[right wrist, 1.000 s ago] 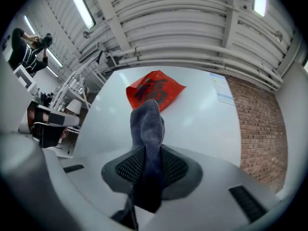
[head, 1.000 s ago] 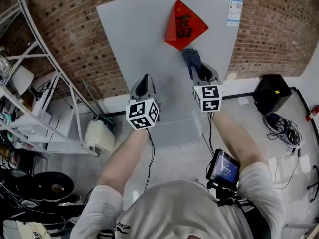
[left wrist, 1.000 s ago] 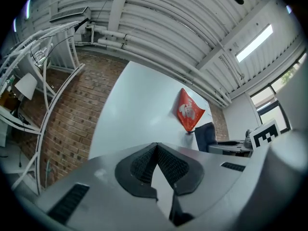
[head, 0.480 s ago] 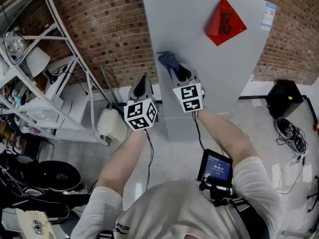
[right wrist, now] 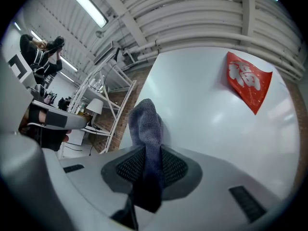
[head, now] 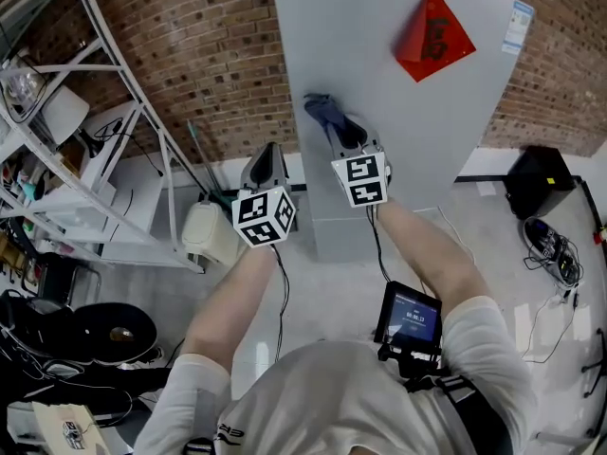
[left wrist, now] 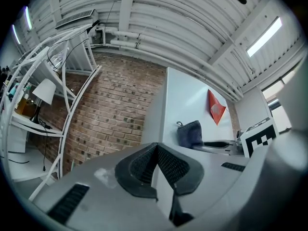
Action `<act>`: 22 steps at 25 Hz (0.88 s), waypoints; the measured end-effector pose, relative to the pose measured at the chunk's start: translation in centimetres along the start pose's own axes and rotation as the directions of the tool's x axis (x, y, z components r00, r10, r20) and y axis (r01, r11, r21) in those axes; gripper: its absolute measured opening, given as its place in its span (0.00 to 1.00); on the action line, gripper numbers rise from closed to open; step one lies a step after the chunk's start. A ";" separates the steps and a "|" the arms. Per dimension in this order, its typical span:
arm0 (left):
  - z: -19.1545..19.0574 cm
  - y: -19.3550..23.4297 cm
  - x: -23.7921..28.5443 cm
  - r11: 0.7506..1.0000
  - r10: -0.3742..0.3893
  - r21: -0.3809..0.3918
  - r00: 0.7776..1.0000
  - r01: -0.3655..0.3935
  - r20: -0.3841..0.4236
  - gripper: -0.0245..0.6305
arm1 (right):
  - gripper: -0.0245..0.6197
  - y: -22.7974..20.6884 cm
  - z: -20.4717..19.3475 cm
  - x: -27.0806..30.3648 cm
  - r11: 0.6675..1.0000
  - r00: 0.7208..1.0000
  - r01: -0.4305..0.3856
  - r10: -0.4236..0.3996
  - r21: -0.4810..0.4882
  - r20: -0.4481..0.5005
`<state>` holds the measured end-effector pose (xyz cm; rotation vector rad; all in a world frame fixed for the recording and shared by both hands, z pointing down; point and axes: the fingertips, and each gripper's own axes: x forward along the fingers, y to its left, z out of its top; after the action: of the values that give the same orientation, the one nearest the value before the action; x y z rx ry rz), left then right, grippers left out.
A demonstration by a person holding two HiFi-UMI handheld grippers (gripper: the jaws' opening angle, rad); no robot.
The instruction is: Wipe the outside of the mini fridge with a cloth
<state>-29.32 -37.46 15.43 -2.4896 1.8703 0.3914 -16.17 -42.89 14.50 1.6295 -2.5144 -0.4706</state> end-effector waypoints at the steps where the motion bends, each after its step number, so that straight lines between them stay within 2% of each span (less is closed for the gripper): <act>1: -0.2 -0.5 0.3 1.000 -0.004 -0.002 1.000 0.004 0.000 0.04 | 0.17 -0.7 -0.2 -0.3 1.000 1.000 0.005 -0.005 -0.001 0.000; 12: -2.5 -8.6 4.0 0.997 -0.079 -0.020 0.997 0.078 -0.019 0.04 | 0.17 -11.0 -2.5 -5.2 0.994 0.995 0.104 -0.104 -0.013 -0.005; 22: -4.7 -16.2 7.7 0.990 -0.136 -0.029 0.990 0.135 -0.036 0.04 | 0.17 -22.7 -5.8 -10.3 0.972 0.972 0.234 -0.234 0.009 -0.034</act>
<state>-11.11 -40.73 16.05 -2.6403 1.7065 0.3706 9.37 -43.26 13.64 1.9328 -2.3170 -0.4462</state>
